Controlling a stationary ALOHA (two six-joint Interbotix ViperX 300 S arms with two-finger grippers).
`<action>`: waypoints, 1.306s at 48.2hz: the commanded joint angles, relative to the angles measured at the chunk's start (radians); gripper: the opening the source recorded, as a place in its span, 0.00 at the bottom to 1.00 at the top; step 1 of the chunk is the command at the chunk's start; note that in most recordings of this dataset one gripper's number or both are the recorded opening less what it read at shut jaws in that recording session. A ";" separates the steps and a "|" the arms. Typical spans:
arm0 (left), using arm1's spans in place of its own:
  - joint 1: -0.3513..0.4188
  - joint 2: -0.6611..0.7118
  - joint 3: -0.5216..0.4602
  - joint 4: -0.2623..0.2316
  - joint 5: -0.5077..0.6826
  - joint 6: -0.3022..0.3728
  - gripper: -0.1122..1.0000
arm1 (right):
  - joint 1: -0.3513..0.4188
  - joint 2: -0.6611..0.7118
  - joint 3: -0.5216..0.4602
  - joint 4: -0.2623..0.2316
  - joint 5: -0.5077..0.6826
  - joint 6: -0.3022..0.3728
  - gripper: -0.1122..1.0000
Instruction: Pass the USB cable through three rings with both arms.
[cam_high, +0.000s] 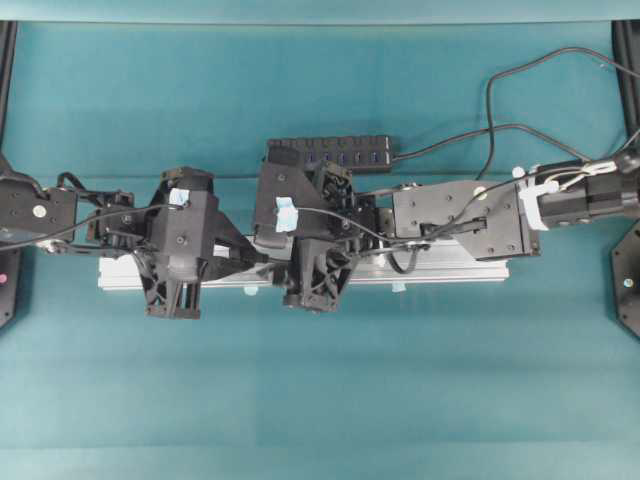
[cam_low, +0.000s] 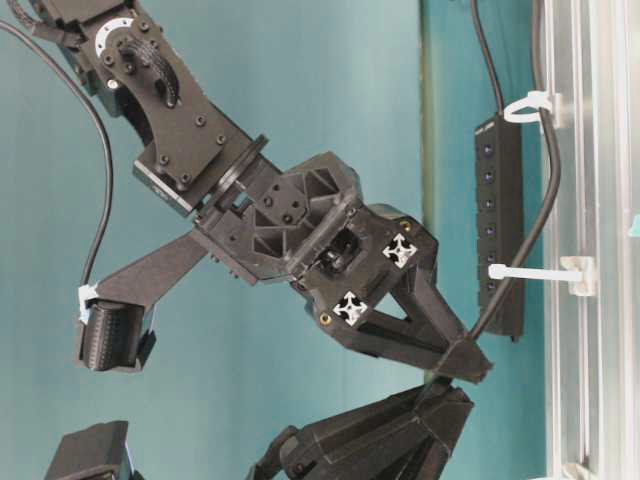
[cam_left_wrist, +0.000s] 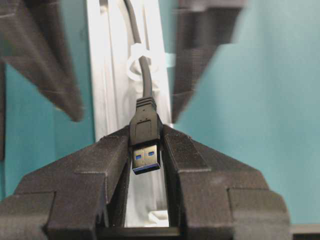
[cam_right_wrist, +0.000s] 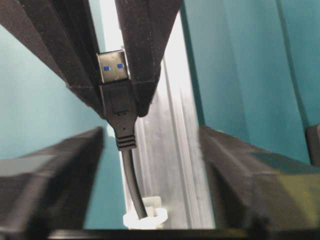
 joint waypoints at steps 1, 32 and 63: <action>0.002 -0.008 -0.021 0.003 -0.003 0.005 0.30 | 0.002 -0.009 -0.009 -0.003 -0.006 0.002 0.30; 0.009 -0.008 -0.021 0.003 -0.028 -0.008 0.30 | 0.003 -0.003 -0.011 -0.005 -0.017 -0.011 0.06; 0.012 -0.115 0.011 0.003 -0.021 -0.141 0.86 | 0.006 0.064 -0.123 -0.009 0.201 -0.114 0.05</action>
